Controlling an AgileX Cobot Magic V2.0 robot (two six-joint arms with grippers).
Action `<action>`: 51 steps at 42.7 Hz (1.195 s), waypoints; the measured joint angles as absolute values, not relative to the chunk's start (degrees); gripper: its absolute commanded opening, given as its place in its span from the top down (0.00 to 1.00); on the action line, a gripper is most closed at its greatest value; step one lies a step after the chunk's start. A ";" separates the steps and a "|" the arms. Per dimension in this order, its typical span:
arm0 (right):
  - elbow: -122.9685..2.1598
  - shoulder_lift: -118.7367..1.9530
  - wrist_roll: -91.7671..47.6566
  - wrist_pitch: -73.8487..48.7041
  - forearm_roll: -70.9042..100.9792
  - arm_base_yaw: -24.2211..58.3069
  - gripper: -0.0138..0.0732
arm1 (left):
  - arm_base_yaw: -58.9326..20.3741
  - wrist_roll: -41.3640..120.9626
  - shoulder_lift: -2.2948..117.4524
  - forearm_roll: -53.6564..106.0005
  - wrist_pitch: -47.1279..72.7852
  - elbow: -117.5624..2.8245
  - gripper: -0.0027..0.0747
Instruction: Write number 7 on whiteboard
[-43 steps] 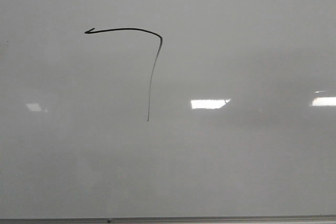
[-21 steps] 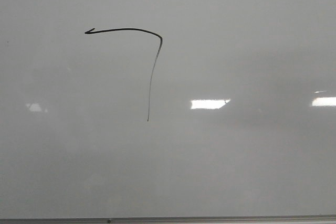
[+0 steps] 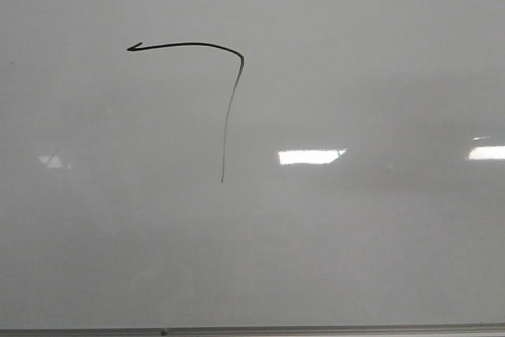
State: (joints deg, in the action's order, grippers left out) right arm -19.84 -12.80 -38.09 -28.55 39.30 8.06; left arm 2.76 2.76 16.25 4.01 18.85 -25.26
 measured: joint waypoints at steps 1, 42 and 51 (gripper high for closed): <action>-19.84 -12.80 -38.09 -28.55 39.30 8.06 0.92 | 2.76 2.76 16.25 4.01 18.85 -25.26 0.99; -19.84 -12.80 -38.09 -28.55 39.30 8.06 0.92 | -0.08 2.76 -0.22 2.55 6.55 -0.92 0.99; -19.84 -12.80 -38.09 -28.55 39.40 8.06 0.92 | 1.62 2.85 -0.22 2.42 6.29 0.36 0.99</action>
State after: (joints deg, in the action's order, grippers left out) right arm -19.84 -12.80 -38.09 -28.55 39.40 8.06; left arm 1.62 2.85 -0.22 2.42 6.29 0.36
